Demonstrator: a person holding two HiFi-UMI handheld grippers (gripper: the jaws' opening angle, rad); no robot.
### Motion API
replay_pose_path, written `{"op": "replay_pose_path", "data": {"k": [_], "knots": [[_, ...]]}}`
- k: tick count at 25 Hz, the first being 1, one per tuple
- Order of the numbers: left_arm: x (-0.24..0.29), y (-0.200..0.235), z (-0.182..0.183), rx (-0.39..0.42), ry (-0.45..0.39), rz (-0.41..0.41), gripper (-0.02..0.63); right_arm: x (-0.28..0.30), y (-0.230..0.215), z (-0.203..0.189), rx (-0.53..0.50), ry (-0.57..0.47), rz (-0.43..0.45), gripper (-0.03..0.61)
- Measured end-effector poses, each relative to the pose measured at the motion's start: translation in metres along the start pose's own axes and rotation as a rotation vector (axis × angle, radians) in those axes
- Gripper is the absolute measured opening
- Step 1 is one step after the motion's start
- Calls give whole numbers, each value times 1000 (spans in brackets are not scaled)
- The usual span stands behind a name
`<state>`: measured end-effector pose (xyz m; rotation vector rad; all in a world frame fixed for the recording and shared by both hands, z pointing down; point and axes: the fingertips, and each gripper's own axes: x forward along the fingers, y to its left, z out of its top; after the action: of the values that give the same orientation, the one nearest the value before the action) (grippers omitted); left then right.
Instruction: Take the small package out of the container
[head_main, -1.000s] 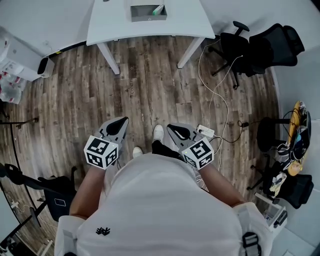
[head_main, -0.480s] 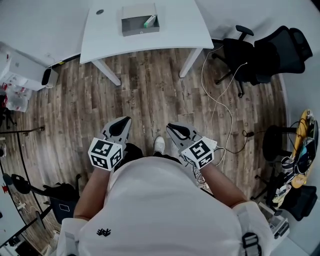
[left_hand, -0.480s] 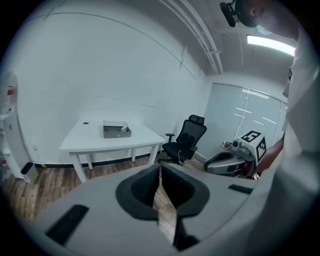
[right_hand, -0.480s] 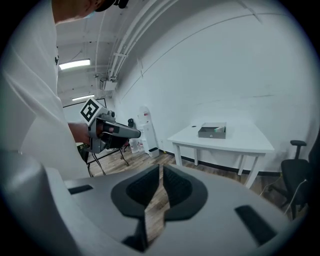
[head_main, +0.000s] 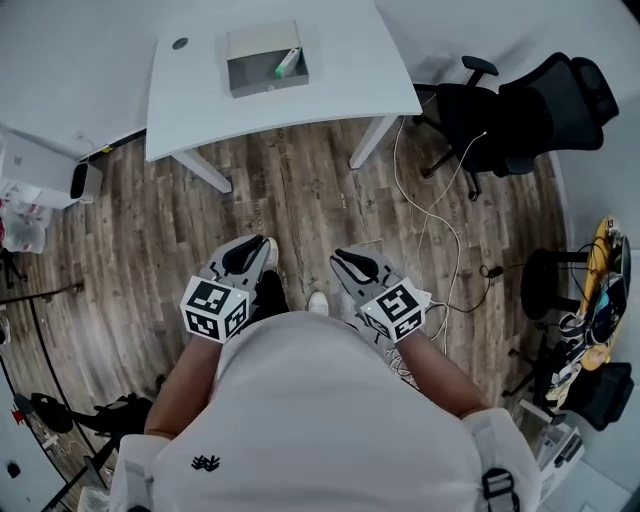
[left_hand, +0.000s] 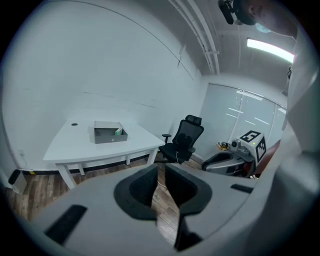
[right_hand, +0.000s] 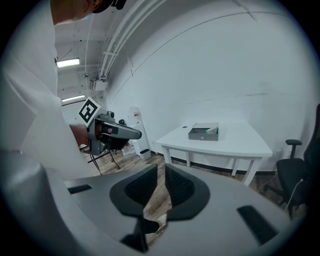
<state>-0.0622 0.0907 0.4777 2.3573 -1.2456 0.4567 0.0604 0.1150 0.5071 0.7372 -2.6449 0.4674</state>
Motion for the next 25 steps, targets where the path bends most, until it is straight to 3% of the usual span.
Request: {"op": "replay_pose_path", "data": {"k": [8, 15, 19, 25], "knots": [[43, 78, 44, 51, 14, -100, 50, 58, -41, 53, 26, -4, -129, 35], [75, 132, 56, 81, 54, -163, 52, 101, -63, 80, 61, -20, -225, 35], [98, 158, 65, 91, 68, -155, 60, 115, -70, 83, 85, 1, -220, 35], [147, 175, 91, 84, 59, -96, 63, 115, -115, 92, 101, -17, -209, 35]]}}
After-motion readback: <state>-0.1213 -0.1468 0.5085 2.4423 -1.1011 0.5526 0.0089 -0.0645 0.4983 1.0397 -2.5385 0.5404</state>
